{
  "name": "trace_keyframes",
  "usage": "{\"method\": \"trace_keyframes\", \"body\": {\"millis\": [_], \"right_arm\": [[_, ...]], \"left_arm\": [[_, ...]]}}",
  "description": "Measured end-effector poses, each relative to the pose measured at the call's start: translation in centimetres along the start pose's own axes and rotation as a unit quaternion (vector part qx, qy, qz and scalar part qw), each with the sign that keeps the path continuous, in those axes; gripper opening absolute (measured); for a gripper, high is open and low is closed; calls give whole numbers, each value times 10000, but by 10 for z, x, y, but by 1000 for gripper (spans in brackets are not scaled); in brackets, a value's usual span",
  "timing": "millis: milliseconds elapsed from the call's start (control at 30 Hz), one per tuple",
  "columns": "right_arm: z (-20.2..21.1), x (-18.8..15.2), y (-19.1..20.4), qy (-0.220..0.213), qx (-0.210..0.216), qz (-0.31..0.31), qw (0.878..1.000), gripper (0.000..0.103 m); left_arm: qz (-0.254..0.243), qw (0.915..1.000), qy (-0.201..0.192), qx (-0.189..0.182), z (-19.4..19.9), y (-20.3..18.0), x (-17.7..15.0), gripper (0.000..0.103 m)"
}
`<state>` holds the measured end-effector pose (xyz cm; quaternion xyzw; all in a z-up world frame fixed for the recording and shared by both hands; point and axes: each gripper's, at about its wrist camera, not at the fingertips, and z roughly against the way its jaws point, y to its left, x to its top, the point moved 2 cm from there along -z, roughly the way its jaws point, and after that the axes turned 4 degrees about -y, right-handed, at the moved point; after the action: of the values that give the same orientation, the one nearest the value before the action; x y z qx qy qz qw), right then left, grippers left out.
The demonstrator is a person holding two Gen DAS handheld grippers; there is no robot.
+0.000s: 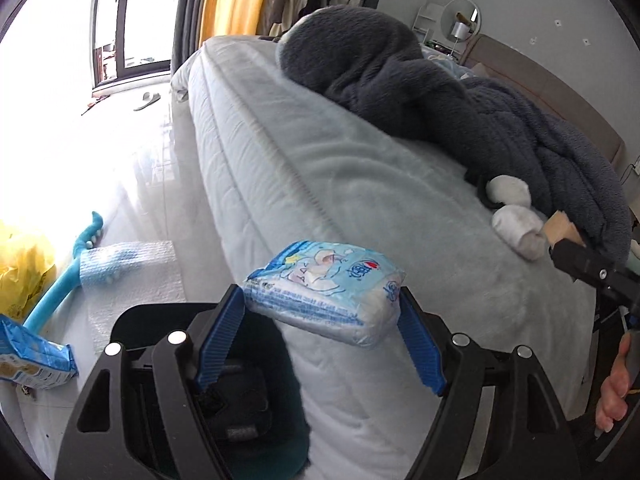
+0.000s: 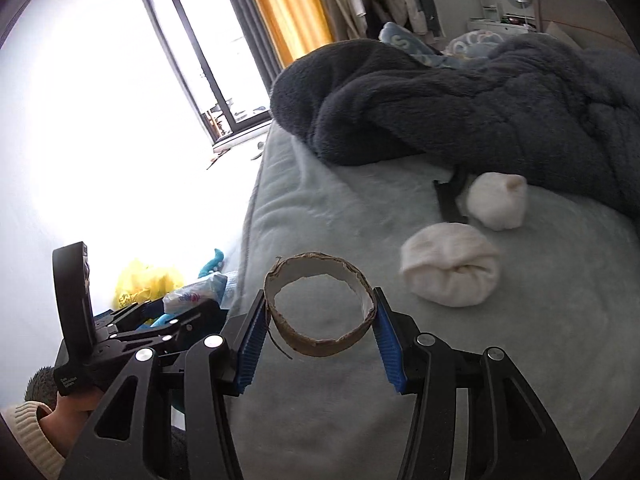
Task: Collect trash
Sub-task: 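Carry the wet-wipes pack and tape core over the black trash bin, then open the left tool over the bin while the right releases the tape core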
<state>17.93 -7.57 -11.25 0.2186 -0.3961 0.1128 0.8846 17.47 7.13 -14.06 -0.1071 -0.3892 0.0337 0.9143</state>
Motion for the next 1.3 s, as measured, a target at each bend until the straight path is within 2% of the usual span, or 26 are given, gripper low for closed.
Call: {"method": "trace_keyframes", "body": {"millis": [167,333,567,733,900,1133,1300], "right_arm": [[-17,2,25,63,154,193,9997,51],[-35,2,47,161,306,324,9989,51],[-58,0,86,280,475,691,9961,51],[-73,-6,113,406,577,1041,9921,51],[-86,-13,134,516,610,1313,9881,51],[-101,-19,152,675,686,1508,9839,51],[-114,-26,163,843,720,1619,9806,51]], "left_arm": [[84,9996,189,217,0,26,-7,78],[139,9961,715,502,-12,54,-22,78],[362,9897,1228,639,-23,90,-41,78],[673,9791,1839,547,-37,112,-57,78],[653,9667,2402,601,-47,123,-78,79],[826,9542,2833,492,-46,140,-93,85],[866,9536,2815,623,-37,152,-92,89]]}}
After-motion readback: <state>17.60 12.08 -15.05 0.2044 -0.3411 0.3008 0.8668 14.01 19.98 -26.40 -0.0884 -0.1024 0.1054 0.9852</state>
